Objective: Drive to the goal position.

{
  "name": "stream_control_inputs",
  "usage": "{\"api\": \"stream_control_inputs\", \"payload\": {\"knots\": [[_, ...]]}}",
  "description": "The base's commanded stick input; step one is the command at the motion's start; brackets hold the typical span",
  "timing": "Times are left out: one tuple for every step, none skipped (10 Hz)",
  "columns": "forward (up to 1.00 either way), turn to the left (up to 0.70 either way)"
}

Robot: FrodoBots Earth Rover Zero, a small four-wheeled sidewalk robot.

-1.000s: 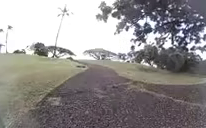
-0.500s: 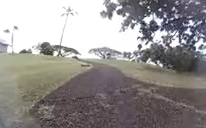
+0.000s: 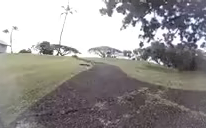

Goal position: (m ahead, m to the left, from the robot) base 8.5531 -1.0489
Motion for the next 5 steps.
{"api": "stream_control_inputs", "payload": {"knots": [[0.85, 0.0], [0.85, 0.0], [0.85, 0.0], [0.85, 0.0], [0.85, 0.0]]}}
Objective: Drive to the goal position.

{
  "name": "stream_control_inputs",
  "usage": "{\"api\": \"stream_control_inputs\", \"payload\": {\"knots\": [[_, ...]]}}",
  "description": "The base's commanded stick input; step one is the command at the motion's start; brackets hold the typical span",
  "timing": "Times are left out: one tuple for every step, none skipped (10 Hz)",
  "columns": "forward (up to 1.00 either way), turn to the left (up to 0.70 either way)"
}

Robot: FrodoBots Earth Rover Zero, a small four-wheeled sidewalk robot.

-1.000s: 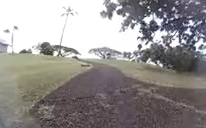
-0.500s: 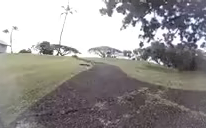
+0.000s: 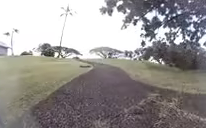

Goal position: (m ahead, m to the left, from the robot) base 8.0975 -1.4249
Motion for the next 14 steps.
{"api": "stream_control_inputs", "payload": {"knots": [[0.85, 0.0], [0.85, 0.0], [0.85, 0.0], [0.85, 0.0], [0.85, 0.0], [0.85, 0.0], [0.85, 0.0], [0.85, 0.0], [0.85, 0.0], [0.85, 0.0], [0.85, 0.0], [0.85, 0.0], [0.85, 0.0], [0.85, 0.0]]}}
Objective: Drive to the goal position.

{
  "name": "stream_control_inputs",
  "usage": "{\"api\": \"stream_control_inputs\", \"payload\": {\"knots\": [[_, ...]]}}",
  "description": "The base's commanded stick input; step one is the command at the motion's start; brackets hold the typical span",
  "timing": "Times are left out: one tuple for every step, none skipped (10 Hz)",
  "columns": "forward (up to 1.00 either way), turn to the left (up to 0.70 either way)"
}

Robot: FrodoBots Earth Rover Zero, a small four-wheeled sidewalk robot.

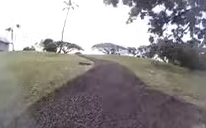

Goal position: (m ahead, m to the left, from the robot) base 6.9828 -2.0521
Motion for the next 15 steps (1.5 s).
{"api": "stream_control_inputs", "payload": {"knots": [[0.85, 0.0], [0.85, 0.0], [0.85, 0.0], [0.85, 0.0], [0.85, 0.0], [0.85, 0.0], [0.85, 0.0], [0.85, 0.0], [0.85, 0.0], [0.85, 0.0], [0.85, 0.0], [0.85, 0.0], [0.85, 0.0], [0.85, 0.0], [0.85, -0.13]]}}
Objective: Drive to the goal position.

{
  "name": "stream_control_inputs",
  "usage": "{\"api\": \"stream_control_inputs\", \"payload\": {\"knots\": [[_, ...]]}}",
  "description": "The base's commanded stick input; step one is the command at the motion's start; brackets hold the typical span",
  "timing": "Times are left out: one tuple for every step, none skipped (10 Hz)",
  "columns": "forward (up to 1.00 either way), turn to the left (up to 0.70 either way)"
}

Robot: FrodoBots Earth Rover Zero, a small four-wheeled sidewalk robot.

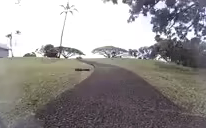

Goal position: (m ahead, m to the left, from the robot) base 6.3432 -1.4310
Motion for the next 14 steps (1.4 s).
{"api": "stream_control_inputs", "payload": {"knots": [[0.85, -0.27], [0.85, -0.34], [0.85, -0.25], [0.85, 0.0], [0.85, 0.0], [0.85, 0.0], [0.85, 0.0], [0.85, 0.0], [0.85, 0.0], [0.85, 0.0], [0.85, 0.0], [0.85, 0.0], [0.85, -0.07], [0.85, -0.21]]}}
